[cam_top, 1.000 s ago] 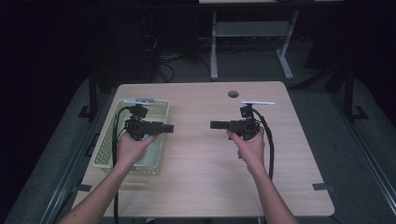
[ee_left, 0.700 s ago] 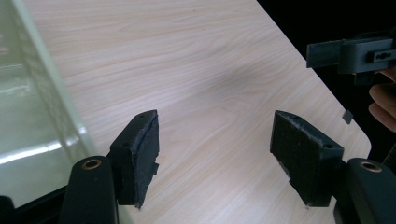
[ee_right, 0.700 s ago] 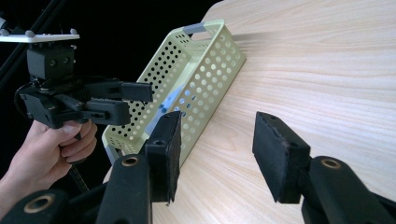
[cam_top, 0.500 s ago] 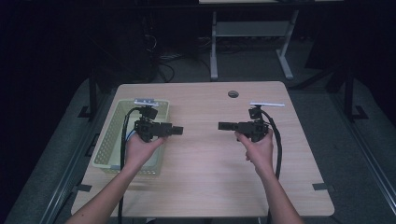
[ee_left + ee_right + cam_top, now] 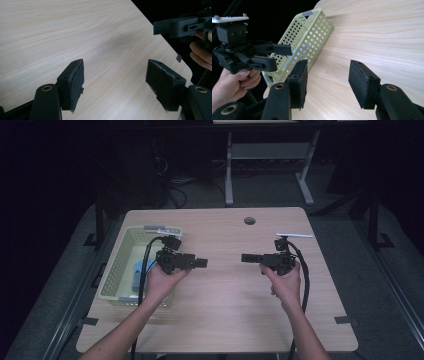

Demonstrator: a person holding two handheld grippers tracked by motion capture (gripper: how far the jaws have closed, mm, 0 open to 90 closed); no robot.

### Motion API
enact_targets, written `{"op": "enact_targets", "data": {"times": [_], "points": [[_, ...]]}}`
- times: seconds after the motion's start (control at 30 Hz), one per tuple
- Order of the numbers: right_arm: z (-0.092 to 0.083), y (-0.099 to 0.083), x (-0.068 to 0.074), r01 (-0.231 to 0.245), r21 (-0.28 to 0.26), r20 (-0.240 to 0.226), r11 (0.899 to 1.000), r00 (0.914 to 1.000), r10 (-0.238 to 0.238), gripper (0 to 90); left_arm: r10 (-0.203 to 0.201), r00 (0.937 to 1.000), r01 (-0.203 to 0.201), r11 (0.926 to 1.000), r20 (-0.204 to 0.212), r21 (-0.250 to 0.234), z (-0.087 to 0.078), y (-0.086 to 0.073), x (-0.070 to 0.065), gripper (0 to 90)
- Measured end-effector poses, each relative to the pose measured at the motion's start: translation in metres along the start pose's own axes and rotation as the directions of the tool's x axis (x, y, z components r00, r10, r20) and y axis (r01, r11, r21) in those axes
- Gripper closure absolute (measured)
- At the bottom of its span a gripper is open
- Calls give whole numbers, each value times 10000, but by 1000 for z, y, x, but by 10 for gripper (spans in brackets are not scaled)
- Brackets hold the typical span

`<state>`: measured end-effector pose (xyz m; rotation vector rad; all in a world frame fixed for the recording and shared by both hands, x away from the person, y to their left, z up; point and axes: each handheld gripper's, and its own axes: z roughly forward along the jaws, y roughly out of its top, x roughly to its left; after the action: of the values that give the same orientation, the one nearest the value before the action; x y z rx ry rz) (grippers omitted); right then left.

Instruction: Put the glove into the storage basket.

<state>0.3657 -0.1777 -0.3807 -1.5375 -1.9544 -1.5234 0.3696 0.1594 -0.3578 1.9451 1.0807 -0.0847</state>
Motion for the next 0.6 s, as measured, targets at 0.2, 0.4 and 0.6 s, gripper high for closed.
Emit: {"op": "enact_targets", "data": {"times": [0.2,0.4,0.6], "points": [[-8,-3,-5,-93,-37,99,9999,9999,94,485,72,9998,-72,10000,195,-4,9,0,-7,303],[-17,-8,-13,-195,-64,238,9998,9995,196,477,77,9992,-76,10000,393,-16,17,-2,-13,295],[-26,-13,-22,-342,-158,398,9993,9986,348,469,128,9982,-130,9999,589,33,25,-4,-19,288]]}}
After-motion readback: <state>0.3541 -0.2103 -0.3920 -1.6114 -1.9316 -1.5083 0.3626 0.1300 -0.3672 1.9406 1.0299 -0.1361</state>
